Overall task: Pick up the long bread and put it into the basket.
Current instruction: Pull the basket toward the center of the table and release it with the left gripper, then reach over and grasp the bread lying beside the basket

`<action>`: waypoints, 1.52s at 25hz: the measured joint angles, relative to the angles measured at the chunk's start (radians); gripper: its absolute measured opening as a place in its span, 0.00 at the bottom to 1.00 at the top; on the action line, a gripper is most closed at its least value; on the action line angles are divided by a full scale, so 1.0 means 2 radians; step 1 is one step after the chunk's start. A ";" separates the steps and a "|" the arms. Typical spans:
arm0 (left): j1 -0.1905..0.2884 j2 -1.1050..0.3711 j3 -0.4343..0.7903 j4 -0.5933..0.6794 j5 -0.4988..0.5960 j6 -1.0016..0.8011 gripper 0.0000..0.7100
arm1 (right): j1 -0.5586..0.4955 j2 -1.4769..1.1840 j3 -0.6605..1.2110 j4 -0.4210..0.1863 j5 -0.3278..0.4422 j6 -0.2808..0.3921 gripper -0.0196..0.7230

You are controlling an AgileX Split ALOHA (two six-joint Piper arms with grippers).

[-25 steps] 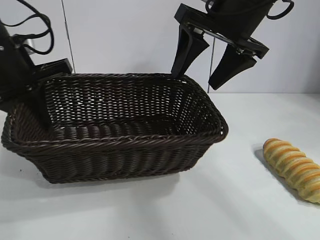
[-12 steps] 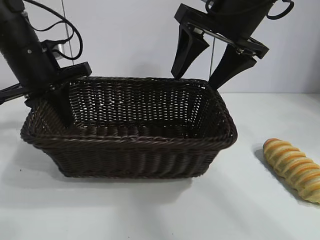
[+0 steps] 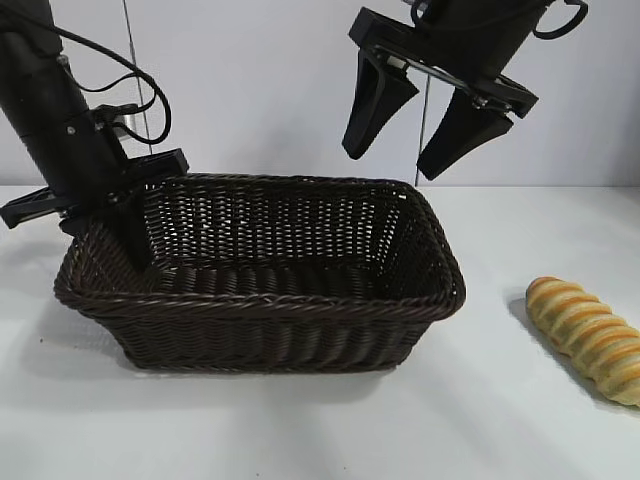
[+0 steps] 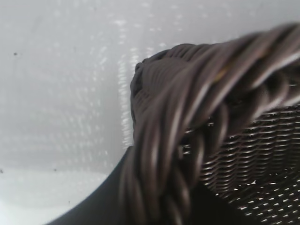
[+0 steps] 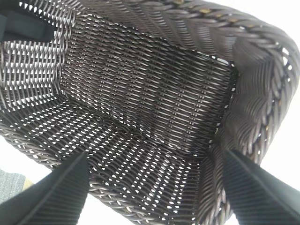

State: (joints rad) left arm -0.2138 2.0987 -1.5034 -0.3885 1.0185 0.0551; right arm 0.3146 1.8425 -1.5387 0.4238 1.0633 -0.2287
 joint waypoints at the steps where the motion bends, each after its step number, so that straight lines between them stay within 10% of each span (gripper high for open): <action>1: 0.000 0.000 0.000 0.000 0.000 0.000 0.14 | 0.000 0.000 0.000 0.000 0.000 0.000 0.79; 5: 0.000 0.000 0.000 0.000 0.000 0.000 0.19 | 0.000 0.000 0.000 0.000 0.000 0.000 0.79; 11: 0.000 0.000 0.000 -0.006 0.001 0.000 0.68 | 0.000 0.000 0.000 0.000 0.000 0.000 0.79; 14: 0.000 0.000 0.000 -0.006 0.002 0.000 0.77 | 0.000 0.000 0.000 0.000 0.000 0.000 0.79; 38: 0.000 -0.096 -0.040 0.008 0.083 0.001 0.79 | 0.000 0.000 0.000 0.000 0.000 0.000 0.79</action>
State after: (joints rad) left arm -0.2138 1.9065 -1.5826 -0.3724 1.1841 0.0580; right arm 0.3146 1.8425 -1.5387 0.4238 1.0633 -0.2287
